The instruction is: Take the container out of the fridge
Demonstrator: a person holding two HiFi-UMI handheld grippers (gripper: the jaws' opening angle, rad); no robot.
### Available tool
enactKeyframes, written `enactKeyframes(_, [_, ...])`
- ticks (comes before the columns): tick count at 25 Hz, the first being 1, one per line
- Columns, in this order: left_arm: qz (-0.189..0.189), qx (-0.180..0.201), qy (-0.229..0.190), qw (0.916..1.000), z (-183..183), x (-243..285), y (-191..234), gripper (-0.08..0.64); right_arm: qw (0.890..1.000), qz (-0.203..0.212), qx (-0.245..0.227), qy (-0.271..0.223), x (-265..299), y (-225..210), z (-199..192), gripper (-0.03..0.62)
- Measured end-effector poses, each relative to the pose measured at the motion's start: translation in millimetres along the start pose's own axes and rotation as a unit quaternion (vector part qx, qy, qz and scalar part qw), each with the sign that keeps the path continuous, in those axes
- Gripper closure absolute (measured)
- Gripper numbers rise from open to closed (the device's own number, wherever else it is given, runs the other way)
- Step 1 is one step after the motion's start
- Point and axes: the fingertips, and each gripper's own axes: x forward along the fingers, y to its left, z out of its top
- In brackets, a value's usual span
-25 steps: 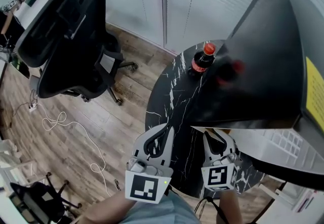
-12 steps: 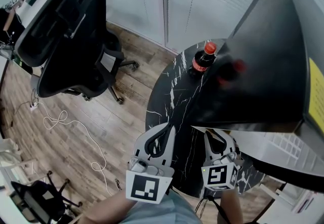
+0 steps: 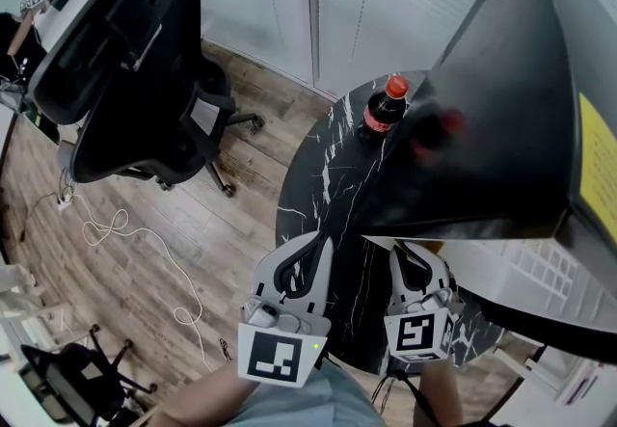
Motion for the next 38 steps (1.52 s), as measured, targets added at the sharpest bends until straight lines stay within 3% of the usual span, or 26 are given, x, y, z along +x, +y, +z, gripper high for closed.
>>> enactKeyframes(18, [-0.008, 0.007, -0.021, 0.9997, 14, -21, -17, 0.546, 0.999, -0.002, 0.027, -0.023, -33, 9, 11, 0.558])
enactKeyframes(38, [-0.038, 0.037, -0.062, 0.9967, 46, -82, -60, 0.546, 0.996, -0.028, 0.062, -0.064, -115, 42, 33, 0.56])
